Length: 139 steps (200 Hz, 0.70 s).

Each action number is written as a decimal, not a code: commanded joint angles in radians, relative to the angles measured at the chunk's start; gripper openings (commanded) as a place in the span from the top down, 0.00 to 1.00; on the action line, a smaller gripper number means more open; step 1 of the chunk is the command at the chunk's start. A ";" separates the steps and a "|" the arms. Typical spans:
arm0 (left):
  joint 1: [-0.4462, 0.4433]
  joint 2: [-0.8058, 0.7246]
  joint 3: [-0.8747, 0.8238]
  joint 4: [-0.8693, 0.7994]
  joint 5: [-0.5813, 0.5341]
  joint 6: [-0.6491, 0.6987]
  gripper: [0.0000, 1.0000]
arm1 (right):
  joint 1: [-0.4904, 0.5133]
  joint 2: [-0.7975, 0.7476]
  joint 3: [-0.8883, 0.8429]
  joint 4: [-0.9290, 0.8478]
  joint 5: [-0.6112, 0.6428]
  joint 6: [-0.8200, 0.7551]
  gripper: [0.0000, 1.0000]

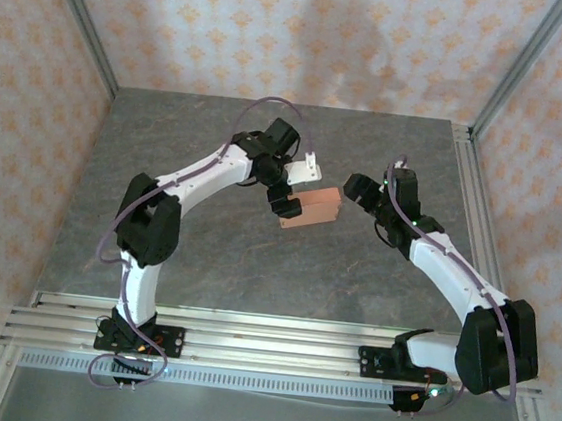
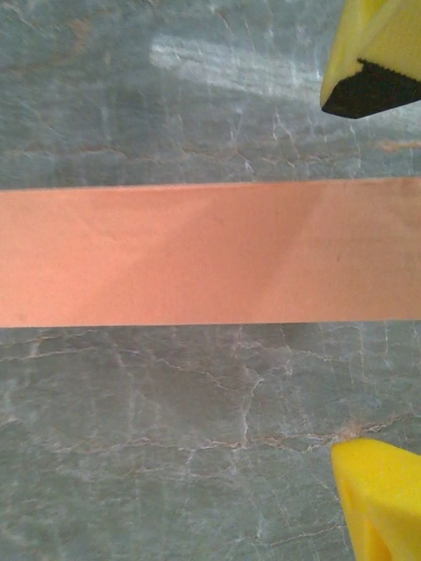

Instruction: Fold the paper box

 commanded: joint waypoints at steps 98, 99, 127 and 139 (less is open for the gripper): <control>-0.045 0.003 0.023 -0.128 -0.159 0.113 0.59 | -0.002 -0.017 -0.015 -0.031 0.026 -0.040 0.19; -0.045 0.001 0.022 -0.128 -0.161 0.113 0.59 | -0.002 -0.017 -0.016 -0.032 0.026 -0.041 0.19; -0.062 -0.022 -0.010 -0.083 -0.231 0.107 0.59 | -0.003 -0.010 -0.014 -0.036 0.027 -0.042 0.19; -0.068 -0.044 -0.047 -0.027 -0.280 0.096 0.58 | -0.004 -0.010 -0.016 -0.037 0.031 -0.042 0.19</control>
